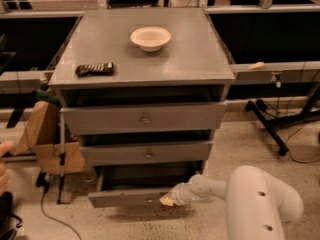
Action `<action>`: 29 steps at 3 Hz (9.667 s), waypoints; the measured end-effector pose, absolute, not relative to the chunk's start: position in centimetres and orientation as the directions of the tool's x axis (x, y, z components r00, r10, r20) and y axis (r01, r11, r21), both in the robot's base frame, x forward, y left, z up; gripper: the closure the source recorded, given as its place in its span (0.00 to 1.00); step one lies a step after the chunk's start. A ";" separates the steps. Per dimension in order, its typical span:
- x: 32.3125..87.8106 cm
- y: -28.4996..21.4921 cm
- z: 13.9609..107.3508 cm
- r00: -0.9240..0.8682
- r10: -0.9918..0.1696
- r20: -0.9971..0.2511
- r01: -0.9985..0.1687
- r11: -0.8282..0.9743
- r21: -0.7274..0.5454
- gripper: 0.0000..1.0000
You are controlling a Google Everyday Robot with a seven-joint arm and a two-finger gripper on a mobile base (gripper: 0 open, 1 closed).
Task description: Close bottom drawer
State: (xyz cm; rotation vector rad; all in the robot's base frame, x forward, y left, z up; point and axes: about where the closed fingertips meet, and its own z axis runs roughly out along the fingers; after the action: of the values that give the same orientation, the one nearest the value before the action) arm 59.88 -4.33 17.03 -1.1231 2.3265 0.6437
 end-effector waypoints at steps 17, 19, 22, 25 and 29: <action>64.7 -5.4 18.6 -0.629 -0.572 -0.526 -0.713 0.694 0.098 0.16; 63.5 -5.2 18.6 -0.629 -0.572 -0.527 -0.713 0.695 0.098 0.00; 63.4 -5.4 18.6 -0.640 -0.559 -0.528 -0.695 0.713 0.088 0.00; 61.3 -15.2 16.2 -0.848 -0.327 -0.417 -0.386 0.920 0.062 0.73; 67.6 -17.4 17.0 -0.856 -0.273 -0.439 -0.339 0.938 0.077 1.00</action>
Offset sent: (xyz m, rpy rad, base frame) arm 0.0896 -0.0143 -0.0199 -0.2202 0.0038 0.0258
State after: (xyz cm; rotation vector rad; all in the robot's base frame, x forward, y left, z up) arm 67.56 -17.38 17.03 -0.4414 2.6614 0.2104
